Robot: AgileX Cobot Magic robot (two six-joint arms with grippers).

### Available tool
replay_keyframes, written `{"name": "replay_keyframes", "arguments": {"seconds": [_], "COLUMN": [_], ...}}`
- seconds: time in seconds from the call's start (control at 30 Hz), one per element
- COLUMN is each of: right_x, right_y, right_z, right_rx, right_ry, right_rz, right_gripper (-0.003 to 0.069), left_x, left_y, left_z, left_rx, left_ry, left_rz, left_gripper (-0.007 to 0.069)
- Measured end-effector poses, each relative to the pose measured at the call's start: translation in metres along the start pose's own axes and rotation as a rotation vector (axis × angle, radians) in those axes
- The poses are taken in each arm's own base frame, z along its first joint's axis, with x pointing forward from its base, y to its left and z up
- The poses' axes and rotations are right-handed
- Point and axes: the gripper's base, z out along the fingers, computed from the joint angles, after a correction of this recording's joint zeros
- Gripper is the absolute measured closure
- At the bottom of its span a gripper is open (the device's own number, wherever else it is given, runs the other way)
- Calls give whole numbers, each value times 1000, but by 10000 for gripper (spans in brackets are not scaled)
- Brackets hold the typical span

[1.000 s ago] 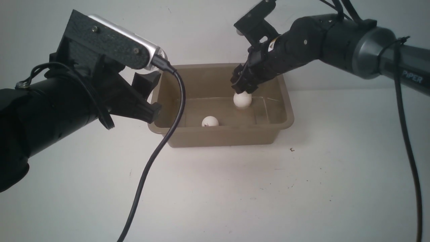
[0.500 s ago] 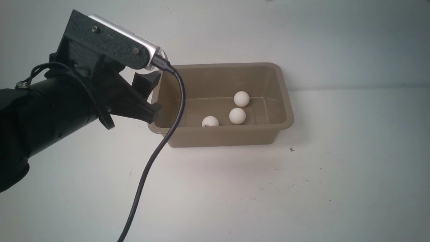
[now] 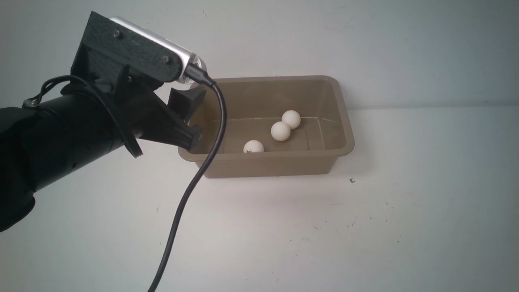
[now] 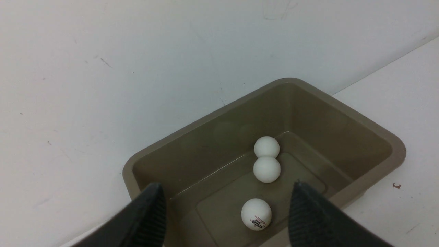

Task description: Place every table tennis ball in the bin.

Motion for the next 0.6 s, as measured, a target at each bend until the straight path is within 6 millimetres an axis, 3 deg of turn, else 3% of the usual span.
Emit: {"name": "replay_keyframes", "arguments": {"seconds": [0.4, 0.6], "right_x": [21, 48], "right_y": [6, 14], "right_z": [-54, -90], "right_rx": [-112, -163], "right_ry": [60, 80], "right_rz": [129, 175], "right_gripper": [74, 74], "left_x": [-1, -1], "left_y": [-2, -2], "left_z": [0, 0], "left_rx": [18, 18], "left_ry": [-6, -6], "left_rz": [-1, -1], "left_gripper": [188, 188]}}
